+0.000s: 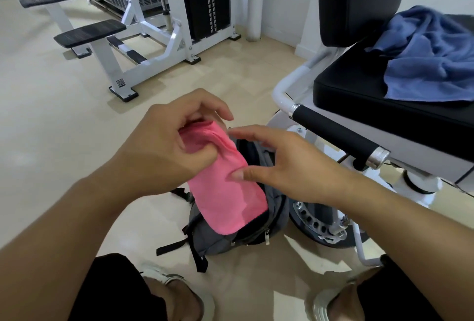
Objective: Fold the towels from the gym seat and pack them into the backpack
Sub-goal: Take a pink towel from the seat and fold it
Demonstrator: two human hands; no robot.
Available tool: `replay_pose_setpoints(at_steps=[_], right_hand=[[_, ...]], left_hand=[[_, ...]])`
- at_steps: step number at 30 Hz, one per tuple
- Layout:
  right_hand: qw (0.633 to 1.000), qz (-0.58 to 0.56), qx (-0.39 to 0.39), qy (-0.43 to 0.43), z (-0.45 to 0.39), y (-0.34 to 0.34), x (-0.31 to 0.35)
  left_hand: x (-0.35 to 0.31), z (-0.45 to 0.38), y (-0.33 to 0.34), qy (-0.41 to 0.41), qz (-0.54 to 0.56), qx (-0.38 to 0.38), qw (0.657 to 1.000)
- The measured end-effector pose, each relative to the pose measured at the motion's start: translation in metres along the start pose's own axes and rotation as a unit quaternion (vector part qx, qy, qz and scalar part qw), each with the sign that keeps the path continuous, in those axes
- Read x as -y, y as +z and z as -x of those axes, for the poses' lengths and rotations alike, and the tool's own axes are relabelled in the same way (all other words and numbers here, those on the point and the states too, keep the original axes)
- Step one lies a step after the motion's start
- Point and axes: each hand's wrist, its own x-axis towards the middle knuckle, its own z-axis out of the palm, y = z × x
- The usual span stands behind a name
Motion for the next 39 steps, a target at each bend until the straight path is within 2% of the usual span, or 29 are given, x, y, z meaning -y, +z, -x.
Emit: replay_pose_setpoints(at_steps=[5, 10, 17, 23, 26, 30, 34, 39], right_hand=[[0.997, -0.069, 0.014, -0.014, 0.002, 0.011, 0.001], [0.997, -0.077, -0.005, 0.008, -0.001, 0.014, -0.001], [0.997, 0.050, 0.036, 0.055, -0.002, 0.013, -0.013], [0.996, 0.061, 0.016, 0.065, -0.004, 0.009, -0.017], [0.993, 0.075, 0.020, 0.088, -0.006, 0.002, -0.020], [0.989, 0.081, 0.014, 0.119, -0.010, -0.002, -0.031], [0.981, 0.117, 0.065, 0.139, -0.009, 0.002, -0.037], [0.993, 0.056, -0.018, 0.098, -0.008, 0.003, -0.028]], left_hand=[[-0.003, 0.000, 0.005, 0.004, 0.051, -0.049, 0.998], [0.002, -0.003, 0.006, -0.009, 0.066, -0.095, 0.993], [0.008, -0.006, 0.006, -0.053, 0.053, -0.171, 0.982], [0.025, -0.010, 0.000, -0.114, 0.034, -0.220, 0.968], [0.044, -0.014, -0.005, -0.170, 0.064, -0.253, 0.950], [0.073, -0.012, -0.012, -0.259, 0.095, -0.243, 0.930], [0.090, -0.011, -0.013, -0.308, 0.071, -0.254, 0.914], [0.081, -0.015, -0.003, -0.319, 0.031, -0.212, 0.923]])
